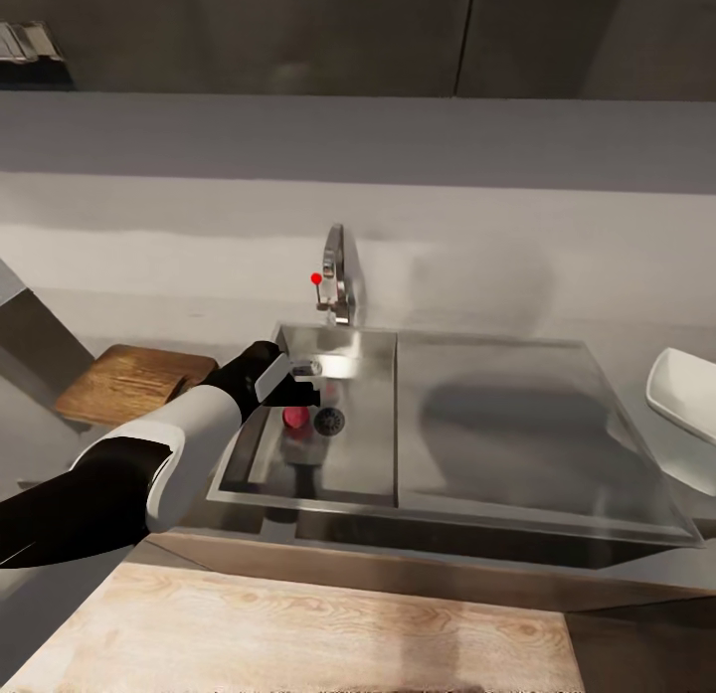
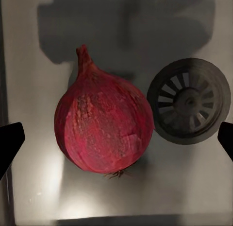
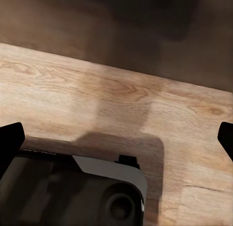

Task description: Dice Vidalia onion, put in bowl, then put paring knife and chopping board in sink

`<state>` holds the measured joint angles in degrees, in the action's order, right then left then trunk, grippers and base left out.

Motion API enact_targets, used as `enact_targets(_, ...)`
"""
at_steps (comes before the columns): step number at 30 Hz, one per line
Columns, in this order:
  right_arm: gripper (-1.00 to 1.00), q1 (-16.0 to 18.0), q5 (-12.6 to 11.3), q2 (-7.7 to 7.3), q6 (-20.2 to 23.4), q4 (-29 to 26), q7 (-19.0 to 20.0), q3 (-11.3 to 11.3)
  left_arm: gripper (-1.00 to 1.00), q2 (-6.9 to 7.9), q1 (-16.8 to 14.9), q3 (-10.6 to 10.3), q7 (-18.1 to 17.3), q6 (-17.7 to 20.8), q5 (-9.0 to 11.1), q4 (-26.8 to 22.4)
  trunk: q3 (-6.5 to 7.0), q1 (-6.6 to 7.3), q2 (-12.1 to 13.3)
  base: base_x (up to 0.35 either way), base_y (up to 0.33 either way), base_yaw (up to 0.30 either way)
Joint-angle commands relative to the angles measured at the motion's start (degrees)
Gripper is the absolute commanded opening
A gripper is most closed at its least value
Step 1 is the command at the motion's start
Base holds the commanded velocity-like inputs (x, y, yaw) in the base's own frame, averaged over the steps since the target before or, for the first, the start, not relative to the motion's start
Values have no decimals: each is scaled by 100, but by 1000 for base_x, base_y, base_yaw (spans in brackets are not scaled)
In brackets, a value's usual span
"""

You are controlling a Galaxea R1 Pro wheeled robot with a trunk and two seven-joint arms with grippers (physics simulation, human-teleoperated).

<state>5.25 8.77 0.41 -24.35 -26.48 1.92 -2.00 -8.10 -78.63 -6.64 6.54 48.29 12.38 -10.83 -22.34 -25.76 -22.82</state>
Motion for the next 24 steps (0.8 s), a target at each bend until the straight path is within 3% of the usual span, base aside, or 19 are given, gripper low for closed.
enact_targets(1,100,2,24,3,-17,-1,24,-21,100,1,-3,-39,40,23,63,-7,-15,-2,-10,2,0,0)
enact_targets(24,100,2,21,-6,-17,-7,15,-20,100,1,-3,-39,48,23,63,1,-91,-2,-10,0,0,0)
